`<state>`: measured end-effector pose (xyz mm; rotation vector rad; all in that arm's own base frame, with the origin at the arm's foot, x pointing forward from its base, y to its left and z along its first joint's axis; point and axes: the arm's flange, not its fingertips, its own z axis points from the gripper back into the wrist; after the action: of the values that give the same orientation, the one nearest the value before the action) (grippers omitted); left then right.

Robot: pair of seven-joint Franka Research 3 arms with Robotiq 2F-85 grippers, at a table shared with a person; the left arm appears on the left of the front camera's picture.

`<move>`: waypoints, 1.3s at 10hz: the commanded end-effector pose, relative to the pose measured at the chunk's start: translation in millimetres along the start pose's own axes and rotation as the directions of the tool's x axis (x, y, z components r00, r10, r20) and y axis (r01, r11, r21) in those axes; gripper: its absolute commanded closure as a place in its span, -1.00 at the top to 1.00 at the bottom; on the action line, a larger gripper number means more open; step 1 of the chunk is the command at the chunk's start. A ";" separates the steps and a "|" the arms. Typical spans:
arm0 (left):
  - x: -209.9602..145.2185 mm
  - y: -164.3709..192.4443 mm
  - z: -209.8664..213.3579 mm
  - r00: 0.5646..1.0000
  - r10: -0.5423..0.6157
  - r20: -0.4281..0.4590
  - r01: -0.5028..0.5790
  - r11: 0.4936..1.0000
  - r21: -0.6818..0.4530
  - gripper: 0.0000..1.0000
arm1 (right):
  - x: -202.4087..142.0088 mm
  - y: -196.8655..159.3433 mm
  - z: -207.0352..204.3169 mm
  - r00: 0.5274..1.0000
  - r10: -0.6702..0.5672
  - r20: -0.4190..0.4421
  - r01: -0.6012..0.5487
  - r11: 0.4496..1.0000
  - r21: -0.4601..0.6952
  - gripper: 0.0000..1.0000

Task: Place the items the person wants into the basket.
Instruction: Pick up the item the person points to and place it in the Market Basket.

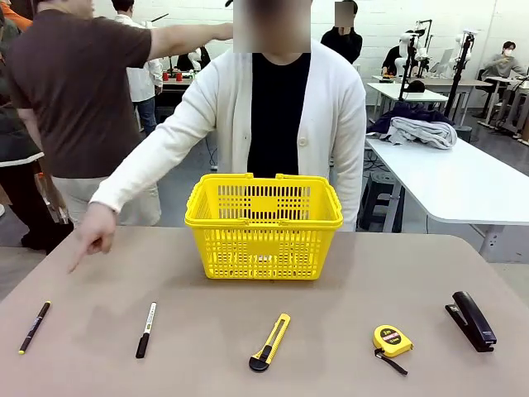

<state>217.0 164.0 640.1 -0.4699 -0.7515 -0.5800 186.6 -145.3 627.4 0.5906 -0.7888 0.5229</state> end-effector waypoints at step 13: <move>1.0 5.6 -157.3 0.819 0.174 -0.547 0.006 0.950 0.312 1.00 | -0.1 1.2 -1.5 1.000 0.004 -0.003 -0.004 1.000 0.001 1.00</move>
<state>297.5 77.9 543.1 -0.0448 -0.2631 -0.4977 186.6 -144.8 628.0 0.5890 -0.7889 0.5243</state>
